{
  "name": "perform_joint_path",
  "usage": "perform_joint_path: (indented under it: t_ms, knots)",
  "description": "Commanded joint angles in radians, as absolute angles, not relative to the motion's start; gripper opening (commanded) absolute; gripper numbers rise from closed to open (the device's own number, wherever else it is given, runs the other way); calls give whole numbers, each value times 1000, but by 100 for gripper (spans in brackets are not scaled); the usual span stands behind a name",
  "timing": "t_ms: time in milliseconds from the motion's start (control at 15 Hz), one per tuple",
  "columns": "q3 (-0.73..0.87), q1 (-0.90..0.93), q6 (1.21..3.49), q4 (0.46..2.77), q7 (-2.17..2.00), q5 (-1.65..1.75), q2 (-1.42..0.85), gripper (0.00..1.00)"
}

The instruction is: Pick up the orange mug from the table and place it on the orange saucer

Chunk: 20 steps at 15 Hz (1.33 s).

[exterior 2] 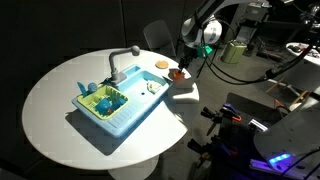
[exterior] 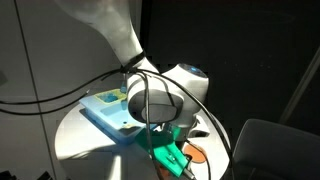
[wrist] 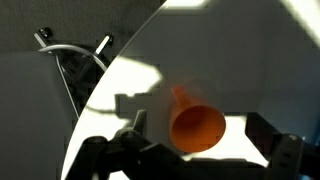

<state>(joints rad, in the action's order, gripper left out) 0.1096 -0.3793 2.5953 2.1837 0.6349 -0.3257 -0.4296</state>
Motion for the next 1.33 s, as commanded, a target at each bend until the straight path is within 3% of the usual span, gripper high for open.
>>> perform_joint_path:
  t_ms: [0,1267]
  knots:
    - [117,-394,2572,2214,606,-259,-395,100]
    - [100,-418,2638,2242,805,-116,-402,100]
